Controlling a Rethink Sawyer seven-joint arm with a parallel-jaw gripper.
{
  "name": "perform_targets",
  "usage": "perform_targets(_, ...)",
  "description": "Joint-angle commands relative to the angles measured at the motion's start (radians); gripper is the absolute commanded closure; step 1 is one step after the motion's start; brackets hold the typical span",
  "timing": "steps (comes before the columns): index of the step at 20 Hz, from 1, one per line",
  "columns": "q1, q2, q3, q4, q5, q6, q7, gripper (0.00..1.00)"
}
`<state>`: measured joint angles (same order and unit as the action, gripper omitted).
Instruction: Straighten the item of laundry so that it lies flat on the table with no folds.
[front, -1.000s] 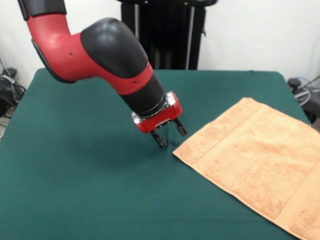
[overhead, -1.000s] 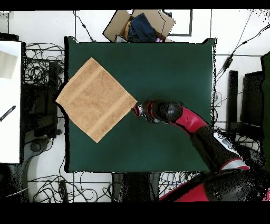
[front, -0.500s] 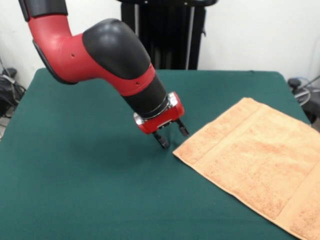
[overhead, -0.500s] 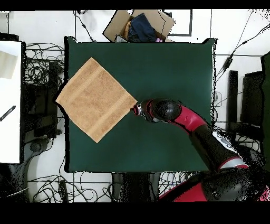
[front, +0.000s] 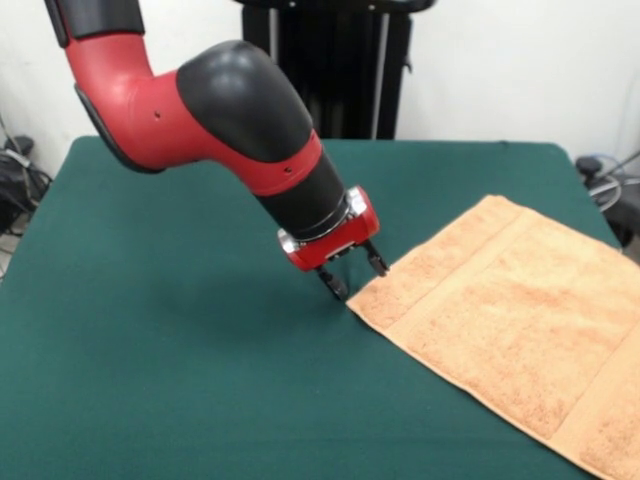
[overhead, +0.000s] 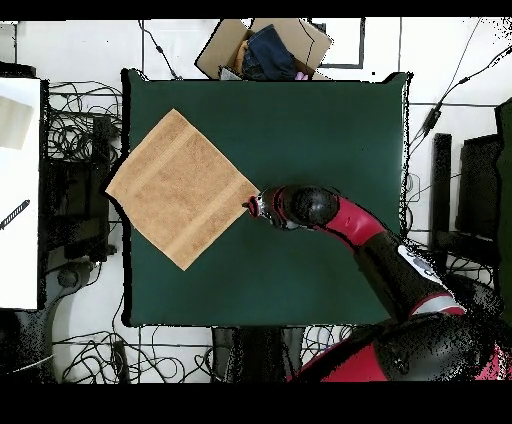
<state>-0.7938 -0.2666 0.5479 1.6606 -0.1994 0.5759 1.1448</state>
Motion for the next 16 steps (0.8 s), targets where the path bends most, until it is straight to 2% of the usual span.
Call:
perform_targets(1, 0.095, 0.178, 0.063, -0.027, 0.024, 0.021, 0.057, 0.0)
perform_targets(16, 0.097, 0.178, 0.063, -0.023, 0.024, 0.006, 0.055, 0.0)
